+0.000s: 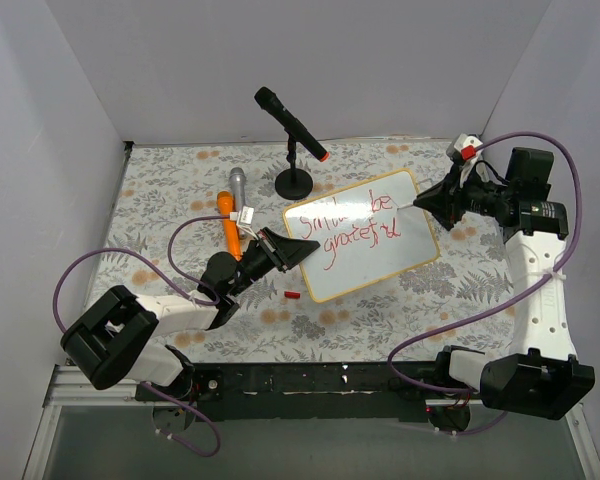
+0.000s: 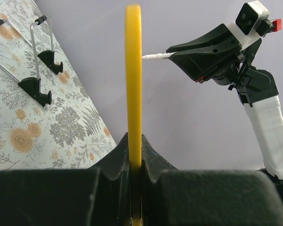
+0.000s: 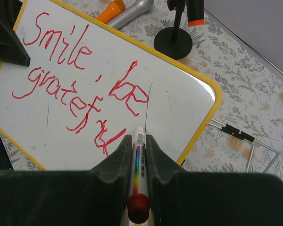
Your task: Write a sentence on the whiteboard
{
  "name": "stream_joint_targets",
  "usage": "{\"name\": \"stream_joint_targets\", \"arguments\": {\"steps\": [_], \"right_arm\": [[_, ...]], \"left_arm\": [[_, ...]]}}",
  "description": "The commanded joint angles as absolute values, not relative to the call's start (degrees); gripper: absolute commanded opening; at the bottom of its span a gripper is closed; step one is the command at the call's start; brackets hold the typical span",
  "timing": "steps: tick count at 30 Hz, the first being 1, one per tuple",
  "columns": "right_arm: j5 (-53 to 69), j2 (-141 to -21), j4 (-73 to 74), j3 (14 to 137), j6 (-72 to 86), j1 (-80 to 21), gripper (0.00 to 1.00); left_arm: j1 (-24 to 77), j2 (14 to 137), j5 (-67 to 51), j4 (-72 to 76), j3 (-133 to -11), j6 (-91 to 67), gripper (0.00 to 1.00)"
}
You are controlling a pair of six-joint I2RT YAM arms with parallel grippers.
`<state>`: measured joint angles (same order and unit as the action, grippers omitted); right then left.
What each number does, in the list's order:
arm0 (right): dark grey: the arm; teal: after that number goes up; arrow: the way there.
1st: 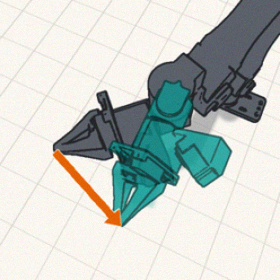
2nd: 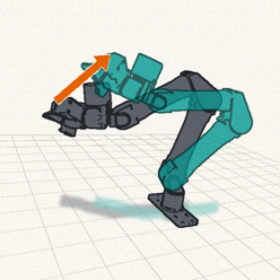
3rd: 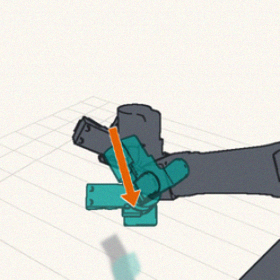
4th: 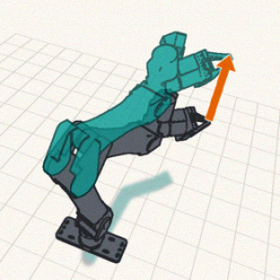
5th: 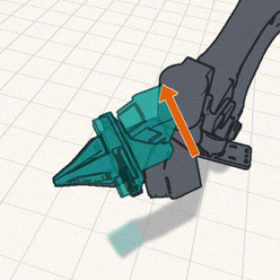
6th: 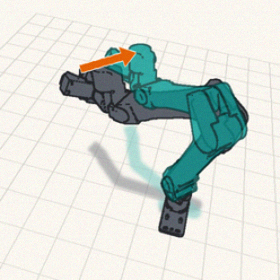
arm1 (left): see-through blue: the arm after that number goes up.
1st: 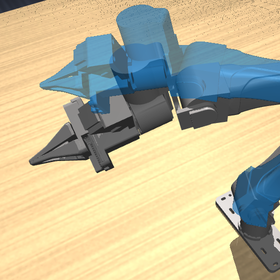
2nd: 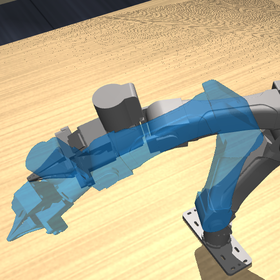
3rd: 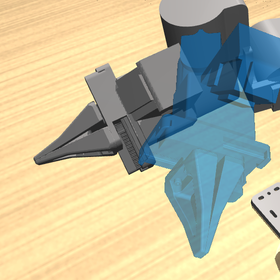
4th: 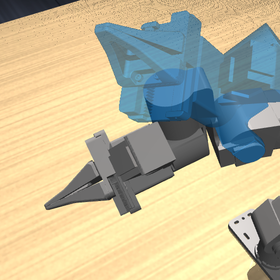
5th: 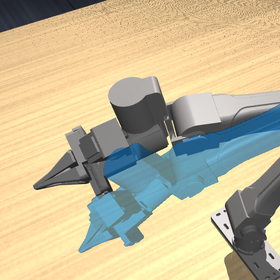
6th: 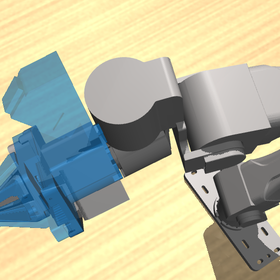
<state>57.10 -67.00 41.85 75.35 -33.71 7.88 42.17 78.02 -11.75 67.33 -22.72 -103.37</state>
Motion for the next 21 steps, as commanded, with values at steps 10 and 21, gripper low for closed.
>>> {"name": "stream_joint_targets", "arguments": {"steps": [10,21], "right_arm": [[54.9,-68.2,36.0,75.4,-29.5,8.1,0.01],[55.8,-65.6,41.4,72.3,-33.7,8.0,0.01]], "left_arm": [[41.9,76.7,-12.5,74.1,-25.0,-104.2,0.00],[41.8,76.6,-11.4,73.8,-25.1,-104.1,0.00]]}}
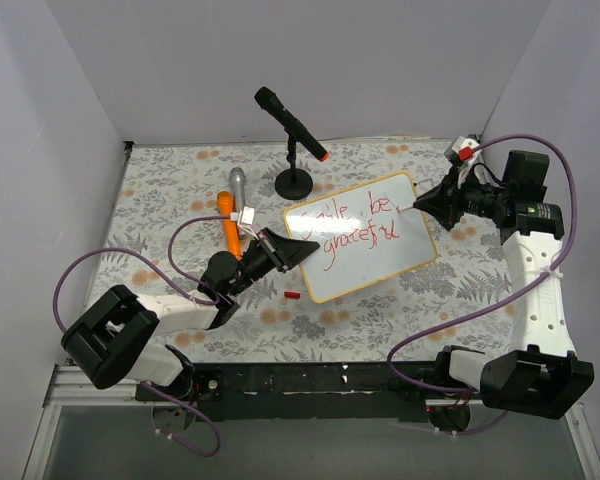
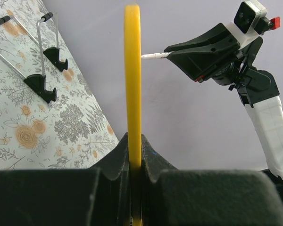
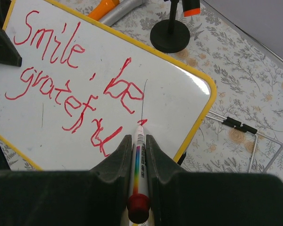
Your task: Write a sentence on the whiteboard
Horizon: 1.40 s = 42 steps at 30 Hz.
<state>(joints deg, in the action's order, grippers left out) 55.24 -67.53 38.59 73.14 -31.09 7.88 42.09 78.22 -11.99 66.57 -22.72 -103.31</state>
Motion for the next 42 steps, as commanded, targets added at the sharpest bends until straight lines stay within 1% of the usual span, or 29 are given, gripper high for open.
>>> {"name": "stream_joint_targets", "arguments": {"steps": [1,7,17,22,26,29,32,38,42], "right_arm": [[55.8,-65.4,42.0,72.2,-34.3,8.1,0.01],[55.1,-63.5,46.1,70.2,-37.4,8.1,0.01],[51.3,-61.4,47.8,69.1,-38.6,8.2,0.01],[50.5,-62.0,46.6,71.1,-37.3,8.5,0.01],[51.7,-63.7,46.6,77.1,-36.3,8.8,0.01],[55.3,-65.0,47.4,80.8,-36.0,9.0,0.01],[58.3,-65.2,47.3,81.7,-35.3,9.1,0.01],[65.1,-63.3,45.6,79.6,-34.5,10.6,0.01],[77.6,-62.1,40.7,76.6,-28.5,16.0,0.01]], "left_arm": [[41.8,76.5,-11.2,73.8,-25.0,-104.1,0.00],[41.7,76.2,-10.5,73.7,-25.0,-104.1,0.00],[41.3,74.9,-10.3,72.7,-24.8,-103.3,0.00],[41.2,74.0,-10.5,71.5,-24.3,-102.6,0.00],[41.2,73.6,-10.6,70.6,-23.8,-101.6,0.00],[41.1,73.0,-10.7,69.0,-23.6,-99.9,0.00],[41.0,72.6,-10.5,67.8,-23.3,-98.9,0.00],[40.4,70.0,-11.3,62.4,-23.6,-93.3,0.00],[39.6,66.7,-11.3,57.2,-25.0,-88.3,0.00]]}}
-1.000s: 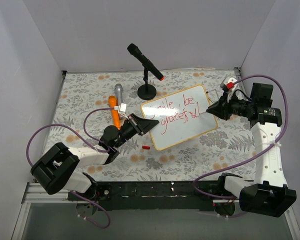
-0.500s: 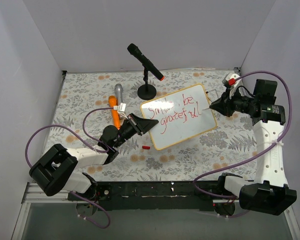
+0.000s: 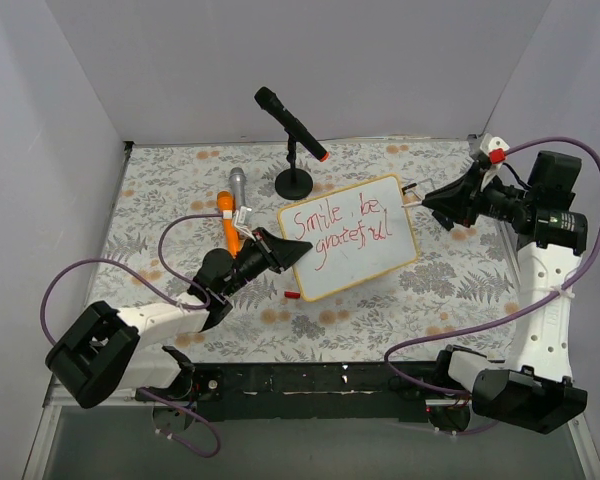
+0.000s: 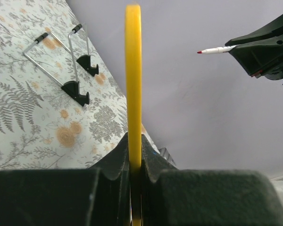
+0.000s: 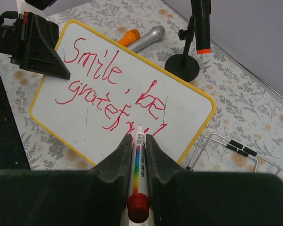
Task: Write a sentence on the whiteboard
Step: Put down the whiteboard on the whiteboard stand.
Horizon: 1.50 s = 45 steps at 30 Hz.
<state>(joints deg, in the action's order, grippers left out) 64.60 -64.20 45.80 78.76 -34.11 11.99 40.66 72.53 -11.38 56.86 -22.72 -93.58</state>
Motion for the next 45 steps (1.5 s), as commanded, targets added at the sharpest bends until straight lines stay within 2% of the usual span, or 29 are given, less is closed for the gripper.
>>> {"name": "stream_joint_targets", "arguments": {"steps": [1,7,14,21,34,45], "right_arm": [[78.0,-61.9,40.4,76.0,-28.0,16.4,0.01],[72.8,-59.6,39.4,74.4,-28.0,17.3,0.01],[71.4,-58.2,38.1,73.6,-26.1,18.7,0.01],[72.6,-59.6,38.1,74.9,-25.0,20.0,0.01],[73.8,-63.9,40.8,80.9,-24.1,22.7,0.01],[73.2,-64.4,39.8,80.0,-24.1,24.3,0.01]], "left_arm": [[39.3,65.8,-11.5,55.7,-25.2,-87.0,0.00],[37.8,65.7,-13.0,51.9,-28.9,-81.9,0.00],[35.5,71.5,-18.2,52.0,-37.2,-78.1,0.00],[34.5,80.0,-21.6,54.7,-44.4,-77.7,0.00],[34.4,101.1,-24.0,68.7,-57.9,-83.8,0.00],[35.8,112.9,-19.5,71.4,-68.3,-83.2,0.00]]}}
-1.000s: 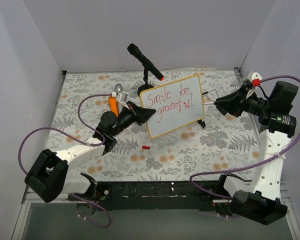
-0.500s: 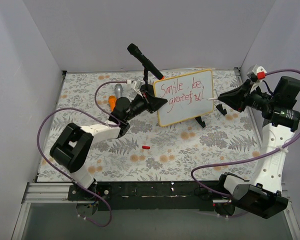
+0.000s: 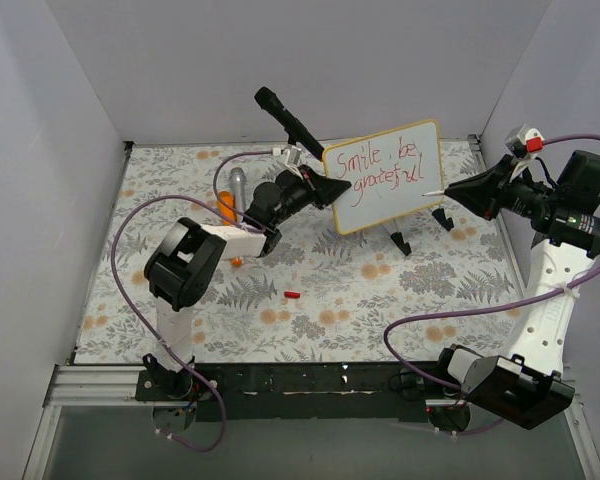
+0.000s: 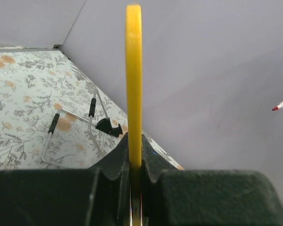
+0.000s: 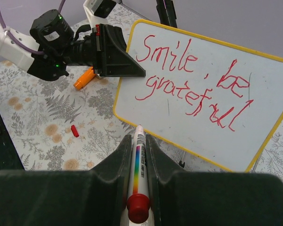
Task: Write a sentence on the whiteboard
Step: Put down the whiteboard on the whiteboard stand.
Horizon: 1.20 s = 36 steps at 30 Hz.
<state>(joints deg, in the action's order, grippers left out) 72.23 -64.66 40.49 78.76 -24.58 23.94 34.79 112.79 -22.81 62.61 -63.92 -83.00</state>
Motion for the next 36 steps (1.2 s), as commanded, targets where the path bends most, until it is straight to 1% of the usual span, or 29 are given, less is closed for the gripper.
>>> {"name": "stream_joint_targets", "arguments": {"steps": [1,8,14,22,36], "right_arm": [[73.0,-64.3,39.8,80.0,-24.1,24.3,0.01],[73.2,-63.5,39.8,79.7,-24.3,24.6,0.01],[73.5,-63.0,39.4,78.8,-24.2,24.9,0.01],[73.9,-62.8,38.8,78.0,-23.6,25.3,0.01],[73.9,-62.7,38.1,76.9,-23.1,25.7,0.01]], "left_arm": [[36.1,114.5,-19.0,71.8,-69.4,-82.9,0.00],[40.0,122.2,-14.5,71.6,-76.2,-80.6,0.00],[41.5,126.1,-10.4,69.4,-80.9,-79.4,0.00],[41.7,130.8,-9.5,66.6,-86.3,-78.4,0.00],[44.0,132.6,-10.0,67.6,-84.4,-76.2,0.00]]}}
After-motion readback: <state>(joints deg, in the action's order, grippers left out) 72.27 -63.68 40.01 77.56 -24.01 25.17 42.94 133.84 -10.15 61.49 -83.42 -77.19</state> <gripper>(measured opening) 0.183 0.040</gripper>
